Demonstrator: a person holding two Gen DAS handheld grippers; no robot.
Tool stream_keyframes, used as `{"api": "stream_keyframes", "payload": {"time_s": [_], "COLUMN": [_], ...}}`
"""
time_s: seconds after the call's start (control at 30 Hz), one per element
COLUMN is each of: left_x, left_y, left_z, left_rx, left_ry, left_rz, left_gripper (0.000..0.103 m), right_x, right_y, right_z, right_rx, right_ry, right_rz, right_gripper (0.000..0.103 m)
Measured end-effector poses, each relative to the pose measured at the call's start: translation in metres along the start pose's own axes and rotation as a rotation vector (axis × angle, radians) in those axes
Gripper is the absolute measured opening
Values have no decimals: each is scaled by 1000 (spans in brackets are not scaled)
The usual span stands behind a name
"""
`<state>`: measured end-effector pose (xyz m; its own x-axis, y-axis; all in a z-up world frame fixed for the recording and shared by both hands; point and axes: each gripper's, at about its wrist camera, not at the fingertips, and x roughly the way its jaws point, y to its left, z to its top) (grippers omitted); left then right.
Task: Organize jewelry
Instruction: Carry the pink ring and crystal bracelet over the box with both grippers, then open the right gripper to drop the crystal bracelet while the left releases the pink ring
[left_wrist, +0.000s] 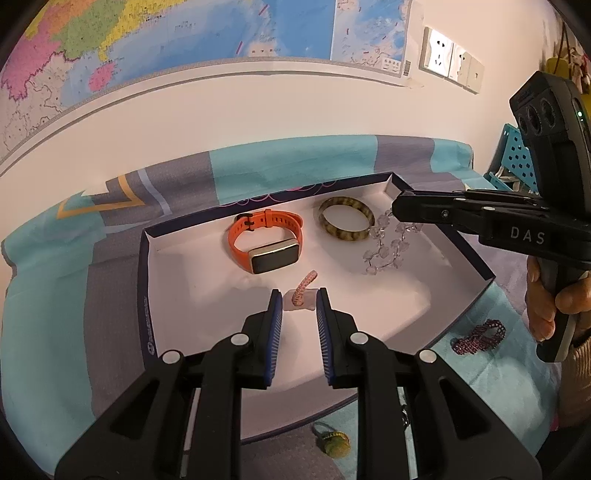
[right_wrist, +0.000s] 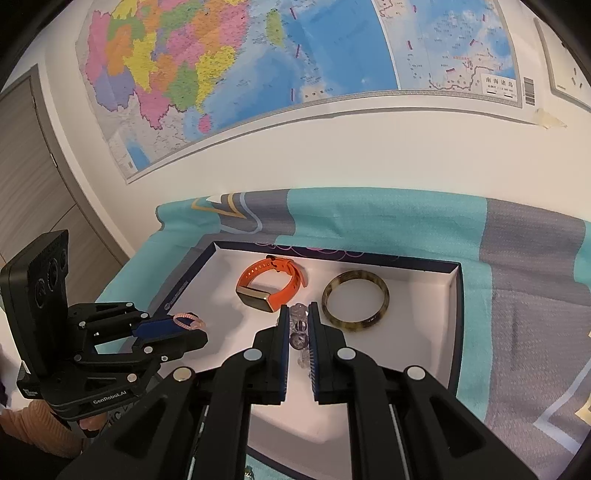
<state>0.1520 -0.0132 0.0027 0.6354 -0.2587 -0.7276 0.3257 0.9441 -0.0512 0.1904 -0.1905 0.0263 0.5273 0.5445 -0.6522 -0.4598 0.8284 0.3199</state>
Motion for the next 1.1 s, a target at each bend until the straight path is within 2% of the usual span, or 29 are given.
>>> {"api": "stream_keyframes", "payload": {"time_s": [1.1], "left_x": [44], "left_y": [10], "left_z": [8], "left_rx": [-41], "left_ry": [108], "left_rz": [19], "left_gripper": [19], "right_x": [34], "right_y": [-18], "right_z": [-2], "right_rx": [36], "right_ry": [65], "right_rz": [-30], "right_gripper": [8]}}
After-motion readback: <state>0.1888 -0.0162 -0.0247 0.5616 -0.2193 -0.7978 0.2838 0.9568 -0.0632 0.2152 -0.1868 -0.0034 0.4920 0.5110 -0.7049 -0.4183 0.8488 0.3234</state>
